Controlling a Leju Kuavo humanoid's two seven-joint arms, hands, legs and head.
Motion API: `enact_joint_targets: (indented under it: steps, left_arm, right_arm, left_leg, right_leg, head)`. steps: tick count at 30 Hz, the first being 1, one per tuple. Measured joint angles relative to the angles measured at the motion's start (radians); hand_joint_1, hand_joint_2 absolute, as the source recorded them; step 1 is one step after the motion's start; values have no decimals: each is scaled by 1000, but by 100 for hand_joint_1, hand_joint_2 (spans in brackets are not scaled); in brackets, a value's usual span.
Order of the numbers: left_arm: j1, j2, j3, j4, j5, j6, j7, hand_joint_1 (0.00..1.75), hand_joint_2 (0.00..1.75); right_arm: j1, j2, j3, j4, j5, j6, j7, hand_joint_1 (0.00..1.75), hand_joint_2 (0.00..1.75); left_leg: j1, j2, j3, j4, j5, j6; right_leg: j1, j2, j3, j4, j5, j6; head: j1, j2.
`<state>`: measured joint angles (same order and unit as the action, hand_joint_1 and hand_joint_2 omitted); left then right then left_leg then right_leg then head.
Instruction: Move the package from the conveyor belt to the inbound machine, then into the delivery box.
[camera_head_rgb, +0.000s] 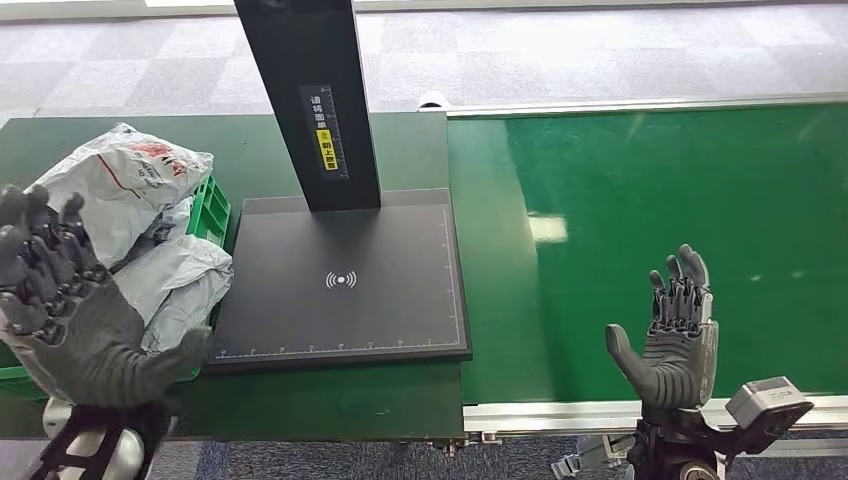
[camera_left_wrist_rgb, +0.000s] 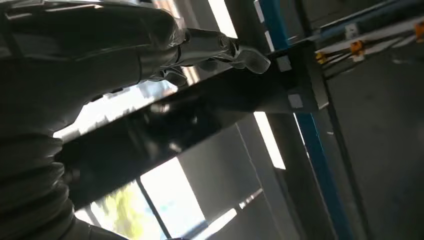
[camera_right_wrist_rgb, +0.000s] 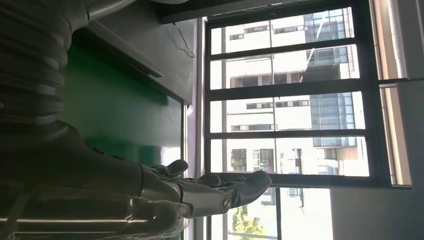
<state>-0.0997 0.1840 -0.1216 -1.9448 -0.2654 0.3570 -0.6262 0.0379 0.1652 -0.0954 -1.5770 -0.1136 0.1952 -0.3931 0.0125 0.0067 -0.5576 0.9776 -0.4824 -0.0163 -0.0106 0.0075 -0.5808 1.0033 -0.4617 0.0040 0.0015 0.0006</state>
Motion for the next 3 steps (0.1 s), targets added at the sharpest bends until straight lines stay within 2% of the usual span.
enact_joint_targets:
  steps: [2,3]
  left_arm:
    - [38,-55,-28,60,188,-112,-11,0,175]
    - [46,-70,-35,80,229,-140,-7,0,175]
  right_arm:
    - [-2,-2,22,12,15,-6,5,0,175]
    - [-2,-2,28,15,20,-8,7,0,175]
  left_leg:
    - [0,-1,0,0,0,0]
    - [0,-2,0,0,0,0]
  right_leg:
    - [0,-2,1,0,0,1]
    - [0,-2,1,0,0,1]
  head:
    - [0,0]
    - [0,0]
